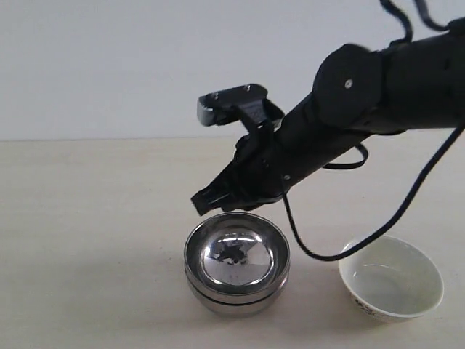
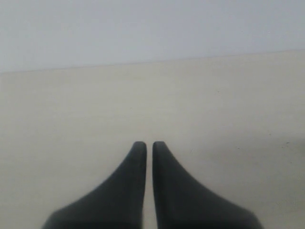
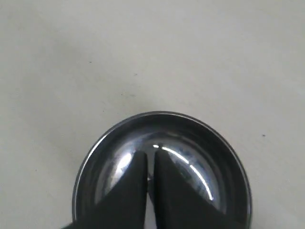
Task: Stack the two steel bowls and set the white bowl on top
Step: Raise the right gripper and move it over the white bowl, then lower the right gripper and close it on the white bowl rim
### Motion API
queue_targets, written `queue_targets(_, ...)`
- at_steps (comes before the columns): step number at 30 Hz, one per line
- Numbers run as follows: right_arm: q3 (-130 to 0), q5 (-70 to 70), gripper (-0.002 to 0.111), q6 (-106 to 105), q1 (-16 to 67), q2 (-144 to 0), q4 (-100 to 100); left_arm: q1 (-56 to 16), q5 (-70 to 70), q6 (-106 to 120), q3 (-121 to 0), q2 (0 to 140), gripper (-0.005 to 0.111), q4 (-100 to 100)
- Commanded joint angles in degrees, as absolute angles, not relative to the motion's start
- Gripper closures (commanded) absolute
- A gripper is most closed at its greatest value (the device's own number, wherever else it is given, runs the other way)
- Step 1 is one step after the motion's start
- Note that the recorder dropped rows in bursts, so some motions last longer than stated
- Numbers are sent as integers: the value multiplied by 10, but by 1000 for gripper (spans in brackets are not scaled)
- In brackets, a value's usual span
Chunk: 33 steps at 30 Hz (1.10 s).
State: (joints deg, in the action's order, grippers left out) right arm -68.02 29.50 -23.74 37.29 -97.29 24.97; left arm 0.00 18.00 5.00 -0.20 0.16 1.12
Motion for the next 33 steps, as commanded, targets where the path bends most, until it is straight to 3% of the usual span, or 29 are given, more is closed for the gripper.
queue_targets(1,-685,337,108,-179,342,-923,192,1,181,45,0,0,103,10)
queue_targets(17,-685,510,108,-94,174,-905,69,1,181,45,0,0,103,10)
queue_targets(27,-648,539,108,-108,142,-908,-14,1,181,45,0,0,103,10)
queue_targets(31,-625,505,90,-109,142,-924,-23,1,181,45,0,0,103,10)
queue_targets(33,-623,495,72,-109,142,-932,-23,1,181,45,0,0,103,10)
